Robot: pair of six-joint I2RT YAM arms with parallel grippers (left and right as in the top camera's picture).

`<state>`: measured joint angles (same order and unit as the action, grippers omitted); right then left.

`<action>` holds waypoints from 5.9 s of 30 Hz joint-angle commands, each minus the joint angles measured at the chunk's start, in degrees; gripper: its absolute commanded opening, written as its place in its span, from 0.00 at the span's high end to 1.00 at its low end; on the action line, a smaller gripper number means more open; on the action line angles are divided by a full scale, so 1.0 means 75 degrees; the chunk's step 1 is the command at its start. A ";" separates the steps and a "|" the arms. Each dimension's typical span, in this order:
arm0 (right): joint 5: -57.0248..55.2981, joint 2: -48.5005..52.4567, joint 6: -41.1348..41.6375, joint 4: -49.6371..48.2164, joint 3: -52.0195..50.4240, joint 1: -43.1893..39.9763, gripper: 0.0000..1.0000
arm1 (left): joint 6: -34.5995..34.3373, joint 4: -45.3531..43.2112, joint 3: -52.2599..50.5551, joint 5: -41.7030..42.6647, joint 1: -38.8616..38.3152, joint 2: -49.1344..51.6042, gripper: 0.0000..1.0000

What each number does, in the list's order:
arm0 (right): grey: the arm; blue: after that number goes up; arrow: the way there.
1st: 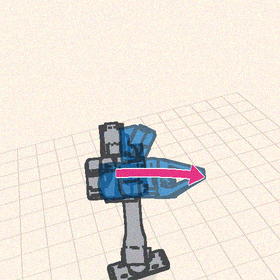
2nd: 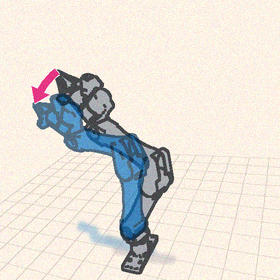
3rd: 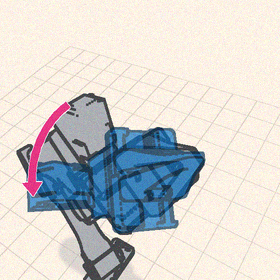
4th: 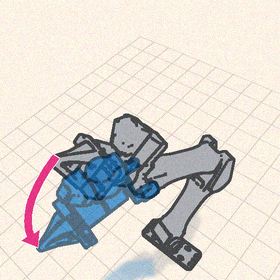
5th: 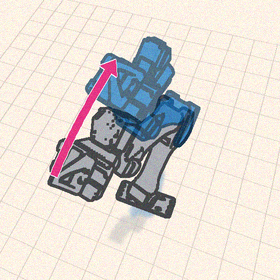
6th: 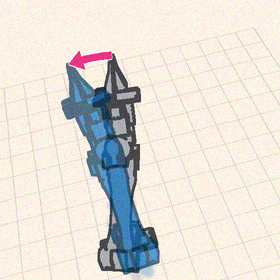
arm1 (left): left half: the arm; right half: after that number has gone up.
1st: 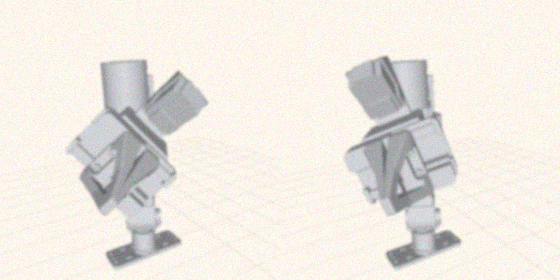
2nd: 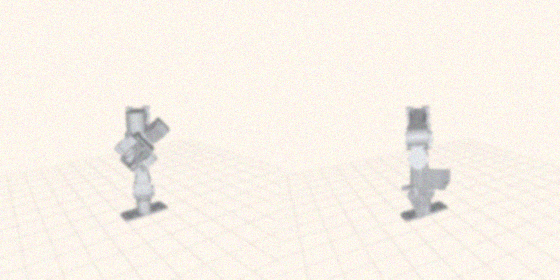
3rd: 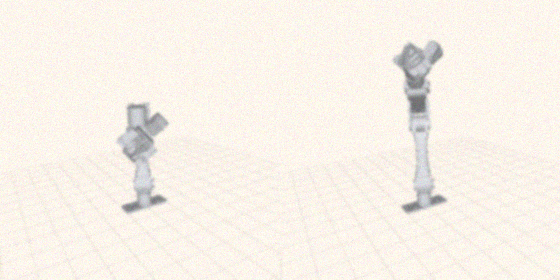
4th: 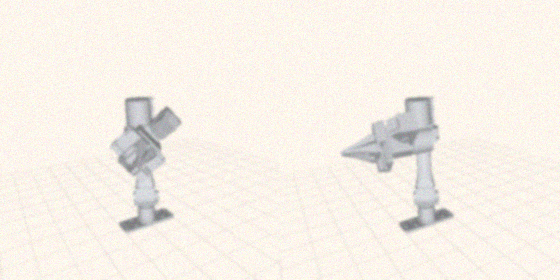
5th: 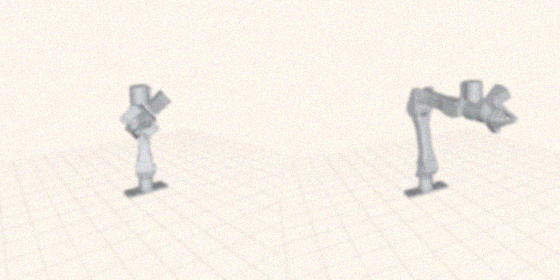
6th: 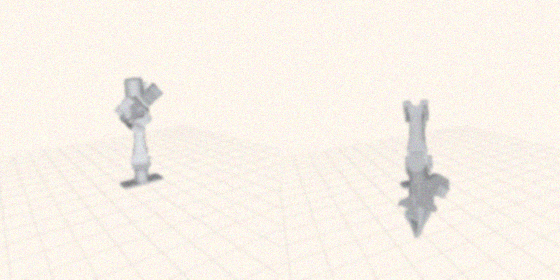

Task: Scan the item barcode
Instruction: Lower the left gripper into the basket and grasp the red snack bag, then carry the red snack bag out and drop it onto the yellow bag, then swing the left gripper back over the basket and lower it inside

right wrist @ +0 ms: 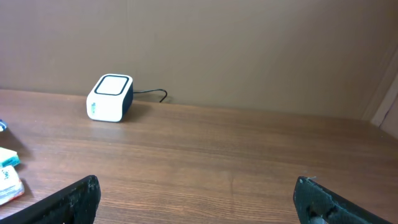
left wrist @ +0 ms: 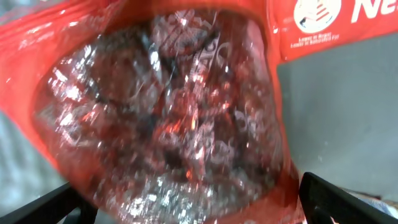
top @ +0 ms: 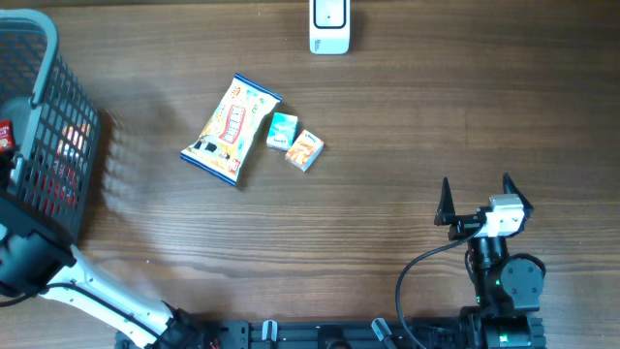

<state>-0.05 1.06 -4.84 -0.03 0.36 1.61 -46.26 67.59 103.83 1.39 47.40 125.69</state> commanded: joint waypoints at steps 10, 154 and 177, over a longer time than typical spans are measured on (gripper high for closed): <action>0.0012 -0.0035 -0.0079 -0.0041 -0.0009 -0.0032 0.00 | -0.0755 -0.0772 -0.0764 -0.0338 0.0233 0.0105 0.00; 0.0012 -0.0035 -0.0076 -0.0041 -0.0009 -0.0032 0.00 | 0.1142 0.2378 0.6100 -0.1603 -0.0886 0.0376 0.02; 0.0012 -0.0035 -0.0082 -0.0041 -0.0009 -0.0032 0.00 | 0.5770 0.2090 0.4360 -0.0067 -0.1020 0.1862 0.01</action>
<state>-0.08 1.06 -4.84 -0.03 0.36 1.61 -9.19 83.94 140.70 -1.96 39.70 138.52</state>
